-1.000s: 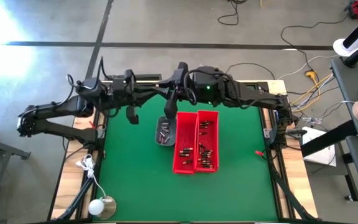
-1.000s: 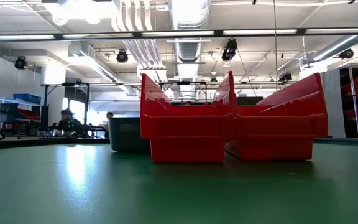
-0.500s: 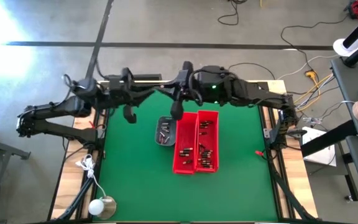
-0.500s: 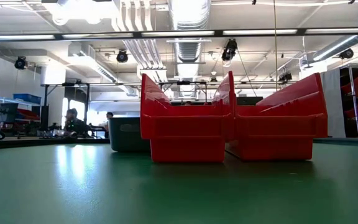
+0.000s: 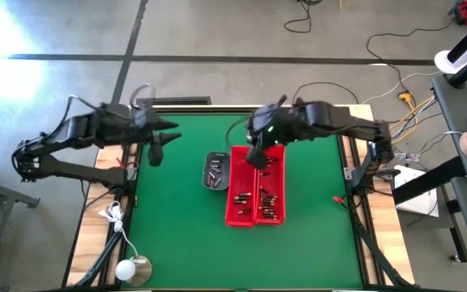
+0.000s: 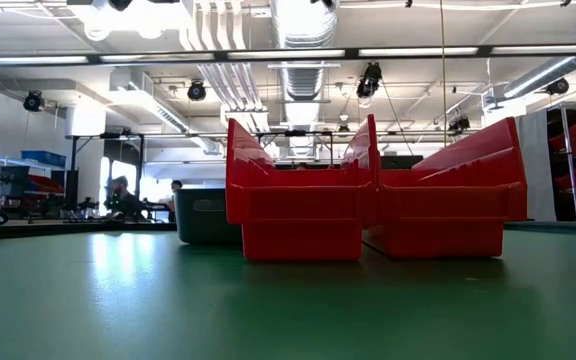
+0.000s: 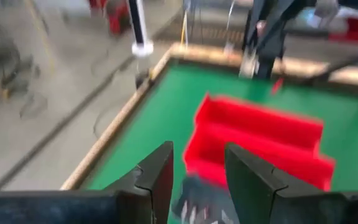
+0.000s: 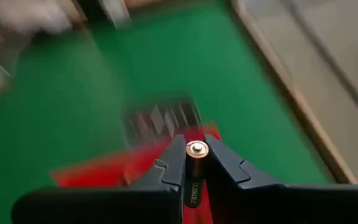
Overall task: Sort batteries
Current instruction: Put the small black battery into the right red bin
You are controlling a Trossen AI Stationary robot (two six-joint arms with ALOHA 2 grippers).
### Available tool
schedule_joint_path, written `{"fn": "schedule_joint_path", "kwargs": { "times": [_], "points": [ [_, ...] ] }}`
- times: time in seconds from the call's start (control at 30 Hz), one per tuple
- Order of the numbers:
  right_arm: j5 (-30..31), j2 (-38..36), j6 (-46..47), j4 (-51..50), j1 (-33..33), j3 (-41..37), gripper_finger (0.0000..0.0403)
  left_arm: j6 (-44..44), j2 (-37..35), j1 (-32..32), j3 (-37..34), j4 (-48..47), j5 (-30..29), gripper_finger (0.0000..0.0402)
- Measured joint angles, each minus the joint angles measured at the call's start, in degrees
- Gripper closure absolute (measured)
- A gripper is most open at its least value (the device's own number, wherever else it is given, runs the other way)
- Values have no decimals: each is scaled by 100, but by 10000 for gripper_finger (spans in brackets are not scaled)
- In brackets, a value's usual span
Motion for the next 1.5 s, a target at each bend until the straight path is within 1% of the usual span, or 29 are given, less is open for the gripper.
{"fn": "schedule_joint_path", "kwargs": {
  "times": [0.1, 0.2, 0.33, 0.47, 0.57, 0.67, 0.83, 0.97, 1.27, 1.5],
  "points": [
    [357, 96, 352, -922, 142, -486, 375, -168, -26, -4, -194, -243, -11, 279],
    [298, 103, 570, -1146, 349, -1285, 375, -196, -53, -4, -355, -133, -13, 279],
    [-298, 75, 590, -590, 650, -2428, 374, -23, -18, -4, -515, -8, -13, 278],
    [-944, 72, 541, 63, 828, -3340, 369, 244, 54, -2, -482, 119, -18, 278],
    [-1140, 70, 565, 596, 857, -3903, 370, 325, 76, -2, -479, 128, -17, 278],
    [-1142, 71, 544, 1056, 827, -4346, 370, 405, 69, 2, -475, 127, -19, 278],
    [-1178, 75, 635, 1670, 814, -4987, 370, 352, 51, 0, -474, 77, -19, 278],
    [-1183, 72, 672, 1807, 810, -5305, 370, 250, 42, 0, -472, -15, -17, 278],
    [-1112, 62, 663, 2510, 700, -5706, 370, 221, 70, 0, -469, 32, -17, 278],
    [-1069, 53, 568, 2643, 658, -5810, 370, 123, 83, 0, -469, 34, -15, 278]
  ]
}}
